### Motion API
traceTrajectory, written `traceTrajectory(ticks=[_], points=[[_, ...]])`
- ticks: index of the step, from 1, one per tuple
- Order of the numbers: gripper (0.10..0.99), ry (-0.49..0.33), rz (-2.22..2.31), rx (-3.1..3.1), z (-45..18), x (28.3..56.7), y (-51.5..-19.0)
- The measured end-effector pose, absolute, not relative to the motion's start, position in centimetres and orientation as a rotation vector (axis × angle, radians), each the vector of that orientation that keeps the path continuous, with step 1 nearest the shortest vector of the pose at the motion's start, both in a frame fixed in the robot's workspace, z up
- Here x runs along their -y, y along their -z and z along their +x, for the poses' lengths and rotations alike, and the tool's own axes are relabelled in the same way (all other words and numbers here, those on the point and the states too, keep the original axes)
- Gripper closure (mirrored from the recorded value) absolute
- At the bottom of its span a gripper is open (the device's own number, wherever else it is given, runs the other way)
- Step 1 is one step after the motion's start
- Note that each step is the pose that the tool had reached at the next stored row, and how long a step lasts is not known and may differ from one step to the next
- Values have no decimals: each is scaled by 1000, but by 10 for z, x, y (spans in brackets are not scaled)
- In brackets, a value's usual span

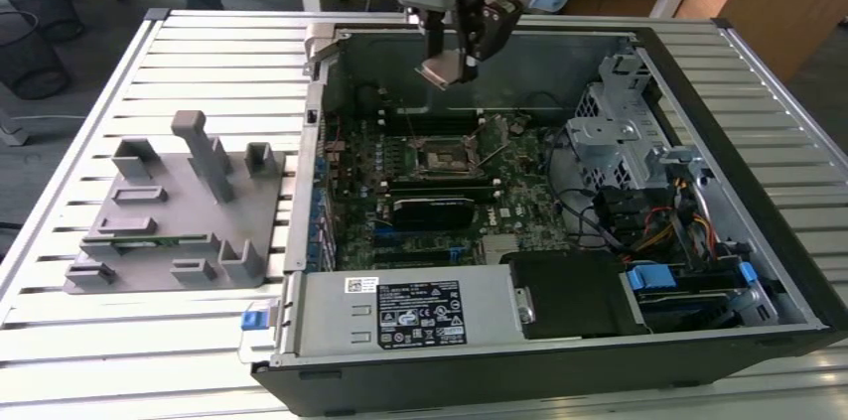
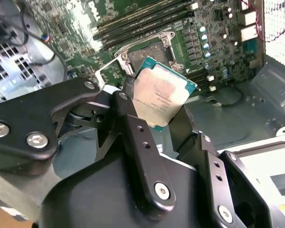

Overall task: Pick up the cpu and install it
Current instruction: 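Place the cpu into insertion slot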

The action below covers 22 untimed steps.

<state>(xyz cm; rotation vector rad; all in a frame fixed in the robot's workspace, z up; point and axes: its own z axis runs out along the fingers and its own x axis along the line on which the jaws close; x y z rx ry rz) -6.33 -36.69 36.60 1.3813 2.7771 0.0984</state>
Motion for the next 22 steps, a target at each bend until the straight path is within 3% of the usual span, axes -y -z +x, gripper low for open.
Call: traceTrajectory(ticks=[22], points=[[549, -84, 1893, -2442, -63, 367, -362]])
